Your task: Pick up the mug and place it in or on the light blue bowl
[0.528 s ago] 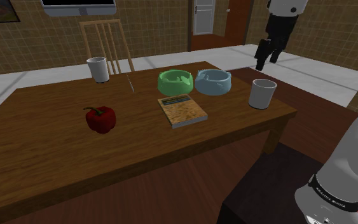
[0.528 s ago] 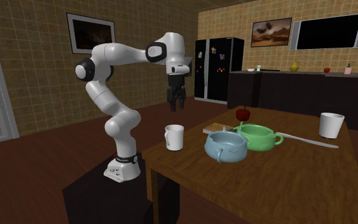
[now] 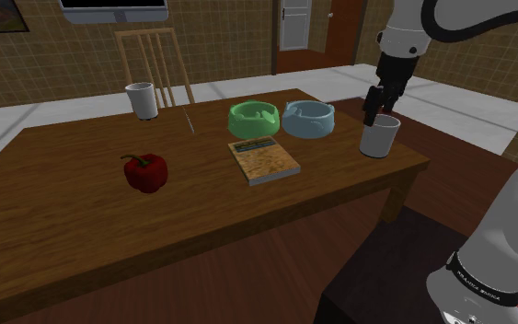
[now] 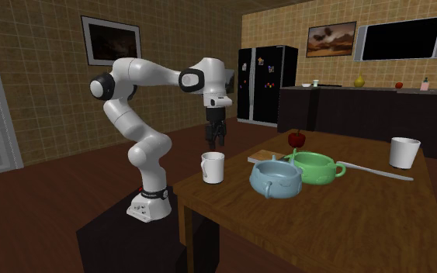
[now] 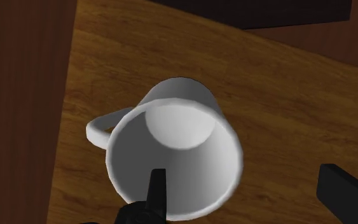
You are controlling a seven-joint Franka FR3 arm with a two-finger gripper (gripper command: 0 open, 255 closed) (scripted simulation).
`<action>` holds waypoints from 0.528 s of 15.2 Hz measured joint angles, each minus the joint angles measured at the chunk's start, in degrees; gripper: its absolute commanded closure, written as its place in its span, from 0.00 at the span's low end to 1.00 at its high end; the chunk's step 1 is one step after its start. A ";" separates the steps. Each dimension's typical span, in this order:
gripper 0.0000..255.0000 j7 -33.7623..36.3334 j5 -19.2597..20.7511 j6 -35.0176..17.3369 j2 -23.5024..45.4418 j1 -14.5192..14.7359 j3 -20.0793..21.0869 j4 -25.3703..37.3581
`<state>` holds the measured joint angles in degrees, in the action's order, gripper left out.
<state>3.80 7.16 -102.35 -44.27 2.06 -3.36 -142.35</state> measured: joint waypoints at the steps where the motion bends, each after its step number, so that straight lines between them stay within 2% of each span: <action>1: 0.00 0.00 0.07 -0.78 -0.32 -0.02 -0.07 -1.11; 8: 0.00 0.07 0.49 -5.11 -0.13 -0.20 -0.53 -5.22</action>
<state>3.88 7.65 -107.47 -44.40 1.86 -3.89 -147.57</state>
